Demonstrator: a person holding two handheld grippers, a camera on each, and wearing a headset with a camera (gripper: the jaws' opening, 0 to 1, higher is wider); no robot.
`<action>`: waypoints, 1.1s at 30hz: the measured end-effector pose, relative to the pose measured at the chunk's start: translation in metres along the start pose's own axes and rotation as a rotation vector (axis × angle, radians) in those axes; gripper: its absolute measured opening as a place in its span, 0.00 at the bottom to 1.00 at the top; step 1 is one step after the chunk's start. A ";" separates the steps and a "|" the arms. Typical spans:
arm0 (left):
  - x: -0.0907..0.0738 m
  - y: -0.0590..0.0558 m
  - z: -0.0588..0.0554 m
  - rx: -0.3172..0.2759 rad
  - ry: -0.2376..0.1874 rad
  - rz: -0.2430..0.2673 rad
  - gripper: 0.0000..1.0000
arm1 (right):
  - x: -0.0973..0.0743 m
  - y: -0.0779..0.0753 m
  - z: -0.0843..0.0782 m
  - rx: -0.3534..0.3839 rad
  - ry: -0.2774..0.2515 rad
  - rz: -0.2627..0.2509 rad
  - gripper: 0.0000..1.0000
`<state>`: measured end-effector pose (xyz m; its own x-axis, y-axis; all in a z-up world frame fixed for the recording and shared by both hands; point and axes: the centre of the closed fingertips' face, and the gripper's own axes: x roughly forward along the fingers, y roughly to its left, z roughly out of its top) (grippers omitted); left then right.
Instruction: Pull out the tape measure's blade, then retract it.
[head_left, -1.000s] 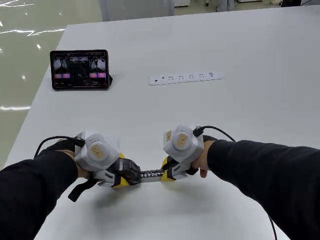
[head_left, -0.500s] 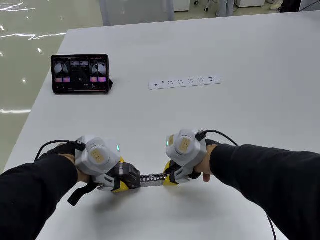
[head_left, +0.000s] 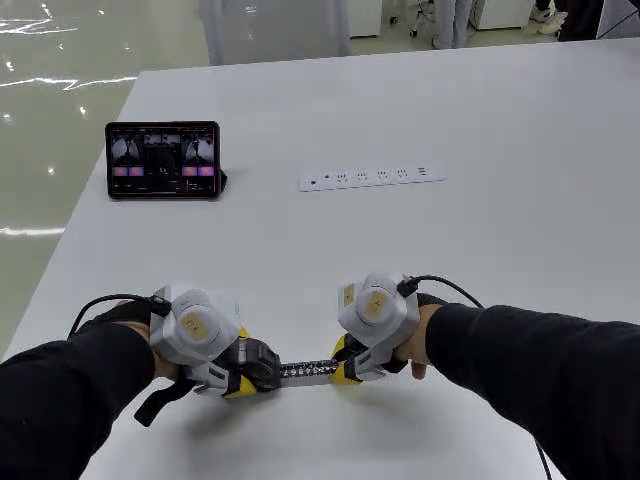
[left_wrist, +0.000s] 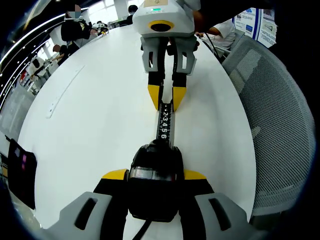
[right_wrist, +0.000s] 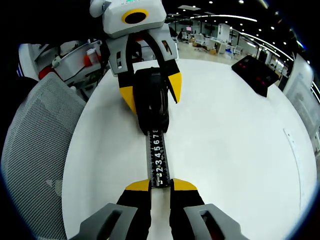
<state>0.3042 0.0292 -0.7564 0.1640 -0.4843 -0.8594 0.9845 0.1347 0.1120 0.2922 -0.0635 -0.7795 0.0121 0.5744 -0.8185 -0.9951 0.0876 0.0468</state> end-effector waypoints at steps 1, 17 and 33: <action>0.000 0.000 0.000 0.000 0.000 0.000 0.35 | 0.000 0.000 -0.001 0.000 0.001 -0.001 0.09; 0.000 0.000 0.000 -0.002 0.002 -0.001 0.35 | -0.006 -0.003 -0.010 0.008 0.005 -0.001 0.09; 0.001 0.000 0.001 -0.001 0.005 0.001 0.35 | -0.013 -0.003 -0.021 0.018 0.015 -0.007 0.09</action>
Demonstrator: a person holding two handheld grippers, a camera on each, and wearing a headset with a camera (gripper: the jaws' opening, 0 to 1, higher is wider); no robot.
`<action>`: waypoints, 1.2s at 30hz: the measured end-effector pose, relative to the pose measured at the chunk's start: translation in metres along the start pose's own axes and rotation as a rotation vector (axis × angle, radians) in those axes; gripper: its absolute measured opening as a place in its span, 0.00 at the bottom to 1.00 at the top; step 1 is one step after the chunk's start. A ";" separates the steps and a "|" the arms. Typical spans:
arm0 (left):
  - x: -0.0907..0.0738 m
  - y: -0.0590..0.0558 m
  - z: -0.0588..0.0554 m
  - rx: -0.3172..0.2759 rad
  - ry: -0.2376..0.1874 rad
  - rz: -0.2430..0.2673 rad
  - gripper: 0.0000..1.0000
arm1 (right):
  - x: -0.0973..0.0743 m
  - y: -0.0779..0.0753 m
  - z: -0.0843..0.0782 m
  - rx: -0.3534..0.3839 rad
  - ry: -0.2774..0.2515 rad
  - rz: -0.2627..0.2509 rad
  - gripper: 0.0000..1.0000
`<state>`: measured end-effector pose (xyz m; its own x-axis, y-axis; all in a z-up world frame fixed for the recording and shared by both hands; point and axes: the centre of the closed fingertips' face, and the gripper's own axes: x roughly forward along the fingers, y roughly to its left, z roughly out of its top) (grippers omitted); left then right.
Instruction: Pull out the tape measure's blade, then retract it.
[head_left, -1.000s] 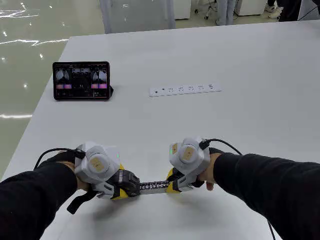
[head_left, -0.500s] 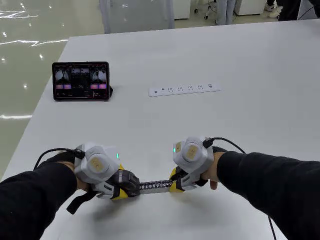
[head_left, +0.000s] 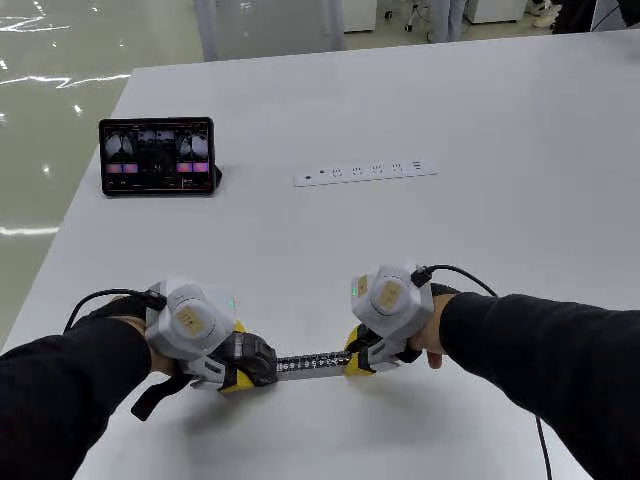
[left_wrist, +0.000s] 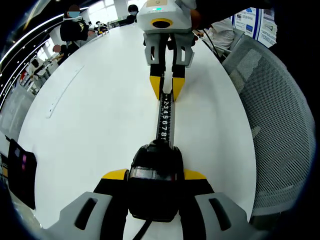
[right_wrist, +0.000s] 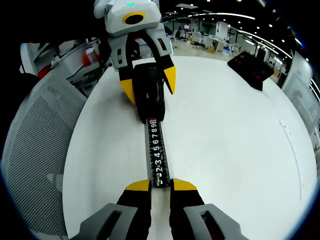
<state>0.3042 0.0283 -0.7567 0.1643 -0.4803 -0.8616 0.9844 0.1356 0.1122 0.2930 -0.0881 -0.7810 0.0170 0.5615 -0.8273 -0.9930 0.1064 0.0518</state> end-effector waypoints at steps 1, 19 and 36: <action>0.000 0.000 0.000 0.000 0.000 0.000 0.35 | 0.000 0.000 0.000 0.001 0.000 0.000 0.09; 0.000 0.000 0.000 -0.002 0.000 0.002 0.35 | -0.006 0.000 -0.008 0.004 0.009 -0.001 0.09; 0.000 0.001 0.000 -0.005 0.000 0.006 0.35 | -0.012 0.000 -0.015 0.011 0.014 -0.001 0.09</action>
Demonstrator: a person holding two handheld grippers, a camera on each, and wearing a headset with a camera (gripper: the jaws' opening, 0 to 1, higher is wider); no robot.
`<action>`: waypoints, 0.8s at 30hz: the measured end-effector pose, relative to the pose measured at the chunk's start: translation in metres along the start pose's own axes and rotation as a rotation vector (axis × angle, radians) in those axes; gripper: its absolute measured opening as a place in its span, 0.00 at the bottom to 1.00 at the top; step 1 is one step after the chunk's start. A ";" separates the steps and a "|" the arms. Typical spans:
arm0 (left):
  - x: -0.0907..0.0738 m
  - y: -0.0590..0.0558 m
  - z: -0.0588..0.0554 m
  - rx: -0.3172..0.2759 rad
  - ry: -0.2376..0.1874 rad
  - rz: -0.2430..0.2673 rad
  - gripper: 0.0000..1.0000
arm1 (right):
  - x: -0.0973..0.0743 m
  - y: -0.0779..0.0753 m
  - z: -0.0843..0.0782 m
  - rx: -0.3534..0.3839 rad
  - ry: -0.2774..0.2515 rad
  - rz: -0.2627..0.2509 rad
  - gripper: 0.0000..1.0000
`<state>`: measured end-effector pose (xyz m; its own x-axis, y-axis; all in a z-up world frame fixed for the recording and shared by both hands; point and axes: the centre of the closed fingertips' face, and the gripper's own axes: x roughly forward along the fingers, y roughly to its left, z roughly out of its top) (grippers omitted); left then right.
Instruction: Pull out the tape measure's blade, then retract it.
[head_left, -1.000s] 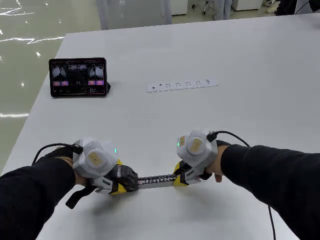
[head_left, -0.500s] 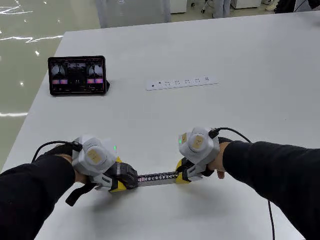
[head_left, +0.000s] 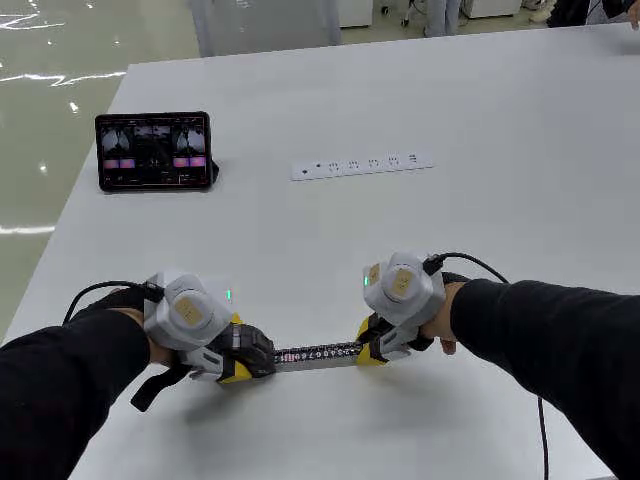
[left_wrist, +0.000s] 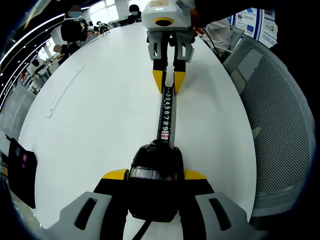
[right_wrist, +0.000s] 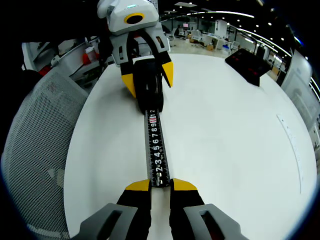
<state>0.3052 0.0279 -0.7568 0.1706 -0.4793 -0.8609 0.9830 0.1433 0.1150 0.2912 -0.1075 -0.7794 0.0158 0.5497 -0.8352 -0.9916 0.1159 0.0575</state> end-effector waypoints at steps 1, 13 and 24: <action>0.000 0.000 0.000 -0.001 0.000 0.000 0.35 | 0.000 0.000 0.000 0.002 0.000 0.000 0.09; 0.000 0.000 0.000 -0.004 0.000 0.002 0.35 | -0.004 -0.001 -0.006 0.009 0.004 0.000 0.09; 0.000 0.000 0.001 -0.006 0.000 0.005 0.35 | -0.006 -0.002 -0.010 0.010 0.007 -0.001 0.09</action>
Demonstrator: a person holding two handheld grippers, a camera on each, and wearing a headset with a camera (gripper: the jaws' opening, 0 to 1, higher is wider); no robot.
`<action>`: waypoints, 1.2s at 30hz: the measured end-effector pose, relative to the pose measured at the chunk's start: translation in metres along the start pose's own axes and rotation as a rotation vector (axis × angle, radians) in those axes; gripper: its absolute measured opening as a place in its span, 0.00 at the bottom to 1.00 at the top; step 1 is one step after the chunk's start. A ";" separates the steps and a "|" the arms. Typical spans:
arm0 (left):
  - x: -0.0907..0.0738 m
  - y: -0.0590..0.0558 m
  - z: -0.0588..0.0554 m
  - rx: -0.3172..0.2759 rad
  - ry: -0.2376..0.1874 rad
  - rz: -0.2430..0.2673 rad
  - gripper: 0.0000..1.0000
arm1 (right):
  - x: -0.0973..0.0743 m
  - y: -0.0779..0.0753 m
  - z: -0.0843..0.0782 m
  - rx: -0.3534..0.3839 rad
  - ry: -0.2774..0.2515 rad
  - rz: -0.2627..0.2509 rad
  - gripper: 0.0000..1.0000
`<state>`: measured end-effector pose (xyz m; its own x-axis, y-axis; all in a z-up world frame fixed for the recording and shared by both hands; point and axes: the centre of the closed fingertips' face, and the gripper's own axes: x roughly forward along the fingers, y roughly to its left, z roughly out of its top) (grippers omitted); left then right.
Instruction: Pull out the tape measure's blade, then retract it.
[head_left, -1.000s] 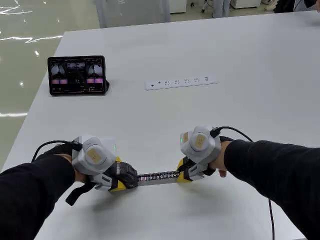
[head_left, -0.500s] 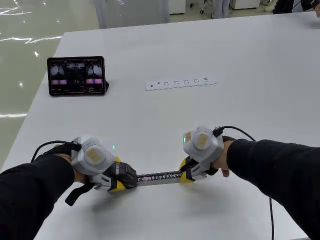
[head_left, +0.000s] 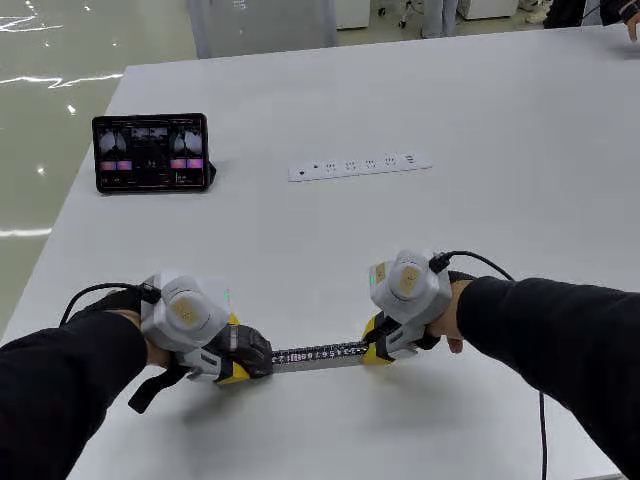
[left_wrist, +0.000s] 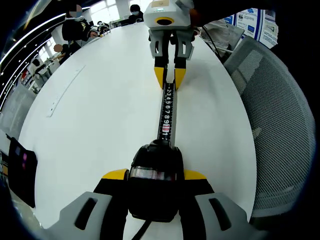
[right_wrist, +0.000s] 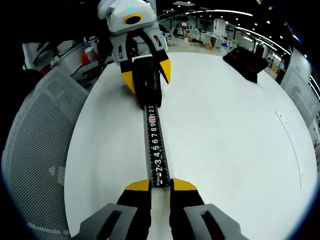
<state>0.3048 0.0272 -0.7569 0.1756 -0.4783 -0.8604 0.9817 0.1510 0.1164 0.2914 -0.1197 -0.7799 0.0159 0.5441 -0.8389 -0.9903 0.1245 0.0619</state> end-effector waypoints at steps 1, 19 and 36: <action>0.000 0.000 0.000 0.000 0.000 0.000 0.35 | 0.000 0.000 0.000 0.001 0.000 0.000 0.09; -0.001 0.000 0.000 -0.002 -0.003 0.001 0.35 | -0.006 -0.003 -0.010 0.017 0.008 0.004 0.09; -0.001 0.000 0.000 -0.004 -0.007 0.004 0.35 | -0.012 -0.003 -0.018 0.018 0.018 0.001 0.09</action>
<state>0.3045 0.0277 -0.7560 0.1796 -0.4839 -0.8565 0.9807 0.1563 0.1173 0.2913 -0.1409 -0.7798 0.0127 0.5290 -0.8485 -0.9876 0.1392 0.0720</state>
